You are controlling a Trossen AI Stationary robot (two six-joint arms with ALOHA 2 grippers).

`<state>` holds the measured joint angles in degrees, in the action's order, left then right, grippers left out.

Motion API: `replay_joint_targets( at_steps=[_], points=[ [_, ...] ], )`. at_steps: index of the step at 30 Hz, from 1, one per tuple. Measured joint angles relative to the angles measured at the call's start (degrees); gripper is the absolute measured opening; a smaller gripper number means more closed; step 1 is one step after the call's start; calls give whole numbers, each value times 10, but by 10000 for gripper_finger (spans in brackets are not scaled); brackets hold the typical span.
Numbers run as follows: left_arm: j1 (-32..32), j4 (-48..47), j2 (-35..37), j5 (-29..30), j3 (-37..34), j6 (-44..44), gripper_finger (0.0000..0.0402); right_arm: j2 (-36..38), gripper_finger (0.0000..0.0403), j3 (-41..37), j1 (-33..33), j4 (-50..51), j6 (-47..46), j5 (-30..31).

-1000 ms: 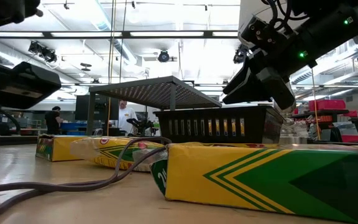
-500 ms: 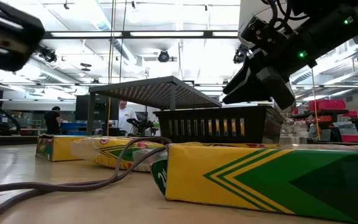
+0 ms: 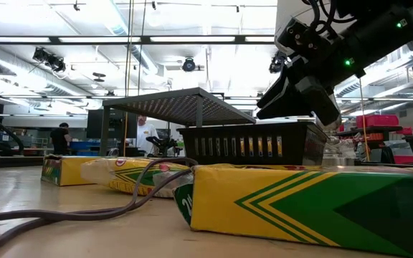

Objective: Pick & Place Office Desk Supplies
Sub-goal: Put the orange rubber band into the yellow bin

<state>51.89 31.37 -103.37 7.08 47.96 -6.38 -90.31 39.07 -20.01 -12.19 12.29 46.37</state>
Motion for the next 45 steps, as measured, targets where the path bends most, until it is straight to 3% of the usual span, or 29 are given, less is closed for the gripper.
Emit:
replay_joint_targets(
  at_steps=[8,18,22,33,37,45],
  points=[
    [9,333,7,-7,-156,-16,1,0,188,0,0,0,0,0],
    [81,346,126,131,-292,-33,1,0,188,0,0,0,0,0],
    [117,272,191,186,-316,-55,0,0,188,0,0,0,0,0],
    [226,-70,371,356,-318,-230,0,0,188,0,0,0,-1,0],
    [252,-194,416,380,-303,-287,0,0,188,0,0,0,-2,0],
    [299,-471,445,359,-260,-502,0,0,188,0,0,0,-2,0]
  ],
)
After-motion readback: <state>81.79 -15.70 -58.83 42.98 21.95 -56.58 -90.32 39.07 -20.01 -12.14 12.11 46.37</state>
